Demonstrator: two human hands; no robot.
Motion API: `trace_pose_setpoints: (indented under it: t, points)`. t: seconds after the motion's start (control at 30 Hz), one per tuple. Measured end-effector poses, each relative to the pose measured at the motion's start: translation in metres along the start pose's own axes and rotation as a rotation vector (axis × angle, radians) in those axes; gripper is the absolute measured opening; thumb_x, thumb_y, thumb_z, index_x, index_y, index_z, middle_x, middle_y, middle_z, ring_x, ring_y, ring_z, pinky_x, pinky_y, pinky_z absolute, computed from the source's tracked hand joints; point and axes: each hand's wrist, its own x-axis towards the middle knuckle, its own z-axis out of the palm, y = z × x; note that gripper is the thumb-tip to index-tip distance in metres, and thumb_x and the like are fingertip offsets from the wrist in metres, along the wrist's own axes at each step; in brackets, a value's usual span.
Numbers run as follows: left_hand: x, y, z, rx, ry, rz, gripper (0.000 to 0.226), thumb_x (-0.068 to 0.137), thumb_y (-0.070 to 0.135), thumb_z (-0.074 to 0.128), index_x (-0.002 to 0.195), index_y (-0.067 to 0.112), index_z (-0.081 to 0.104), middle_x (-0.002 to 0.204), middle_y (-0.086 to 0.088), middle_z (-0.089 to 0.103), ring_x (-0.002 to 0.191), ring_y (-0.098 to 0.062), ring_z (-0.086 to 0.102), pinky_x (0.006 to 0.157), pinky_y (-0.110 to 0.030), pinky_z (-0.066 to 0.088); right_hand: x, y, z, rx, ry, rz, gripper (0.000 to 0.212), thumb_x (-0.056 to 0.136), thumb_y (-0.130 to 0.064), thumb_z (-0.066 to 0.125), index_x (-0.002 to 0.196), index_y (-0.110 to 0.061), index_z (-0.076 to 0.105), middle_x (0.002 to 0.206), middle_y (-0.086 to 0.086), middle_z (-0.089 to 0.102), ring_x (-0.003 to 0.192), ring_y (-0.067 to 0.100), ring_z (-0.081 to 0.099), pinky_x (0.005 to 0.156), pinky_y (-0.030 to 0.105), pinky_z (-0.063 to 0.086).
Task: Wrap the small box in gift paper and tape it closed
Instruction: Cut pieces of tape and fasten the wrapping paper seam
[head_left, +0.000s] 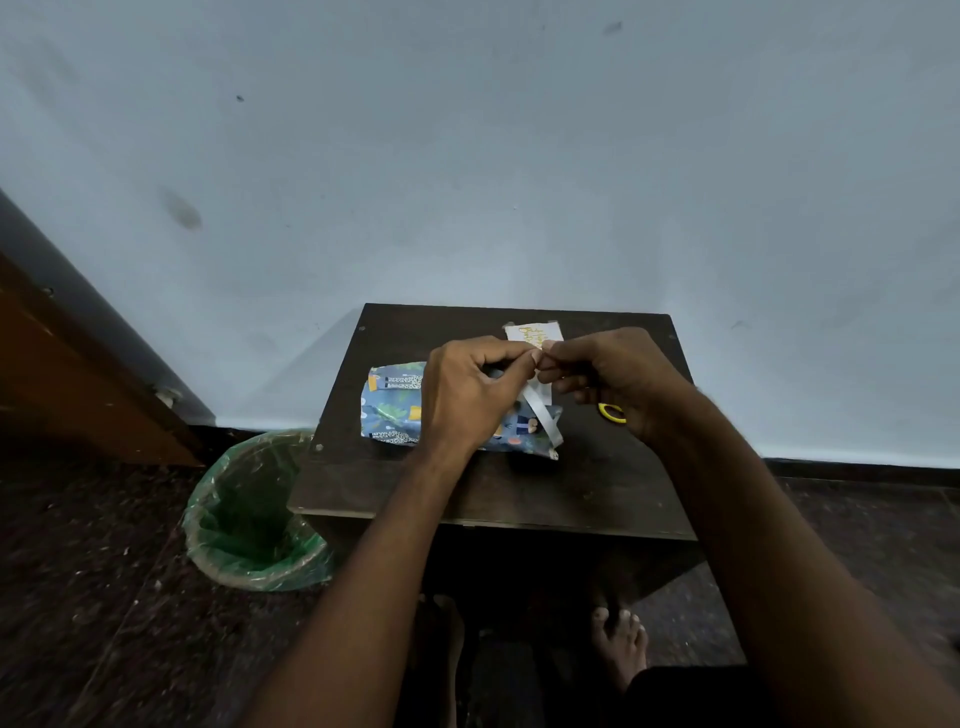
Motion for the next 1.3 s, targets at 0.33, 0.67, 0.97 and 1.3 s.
trace_pose_setpoints:
  t: [0.33, 0.67, 0.97, 1.3]
  points:
    - [-0.001, -0.007, 0.003, 0.08, -0.016, 0.038, 0.015, 0.089, 0.036, 0.083, 0.098, 0.025, 0.088, 0.084, 0.014, 0.079, 0.075, -0.005, 0.074, 0.059, -0.038, 0.059, -0.001, 0.002, -0.001, -0.05, 0.03, -0.11, 0.01, 0.088, -0.005, 0.076, 0.079, -0.004, 0.08, 0.083, 0.014, 0.079, 0.066, 0.016, 0.068, 0.054, 0.022, 0.051]
    - [-0.001, -0.01, 0.008, 0.095, -0.009, 0.079, 0.021, 0.093, 0.037, 0.078, 0.107, 0.024, 0.086, 0.087, 0.01, 0.079, 0.078, -0.009, 0.074, 0.062, -0.04, 0.059, 0.004, 0.002, 0.006, 0.131, -0.057, 0.145, 0.009, 0.084, -0.011, 0.068, 0.087, -0.007, 0.076, 0.083, 0.006, 0.076, 0.062, 0.011, 0.065, 0.053, 0.021, 0.045]
    - [-0.003, -0.009, 0.007, 0.058, 0.022, 0.03, 0.014, 0.087, 0.031, 0.085, 0.099, 0.023, 0.087, 0.093, 0.011, 0.082, 0.083, -0.003, 0.077, 0.068, -0.039, 0.064, 0.002, 0.002, 0.004, 0.055, 0.062, 0.062, 0.016, 0.081, -0.008, 0.081, 0.094, 0.0, 0.077, 0.085, 0.013, 0.08, 0.062, 0.016, 0.067, 0.051, 0.022, 0.043]
    - [0.0, -0.008, -0.002, 0.097, -0.039, 0.022, 0.02, 0.083, 0.039, 0.088, 0.098, 0.027, 0.087, 0.085, 0.014, 0.081, 0.072, -0.003, 0.075, 0.06, -0.038, 0.063, 0.002, 0.005, 0.003, -0.086, 0.019, -0.065, 0.017, 0.081, -0.012, 0.084, 0.088, 0.003, 0.079, 0.08, 0.014, 0.079, 0.07, 0.017, 0.069, 0.05, 0.022, 0.043]
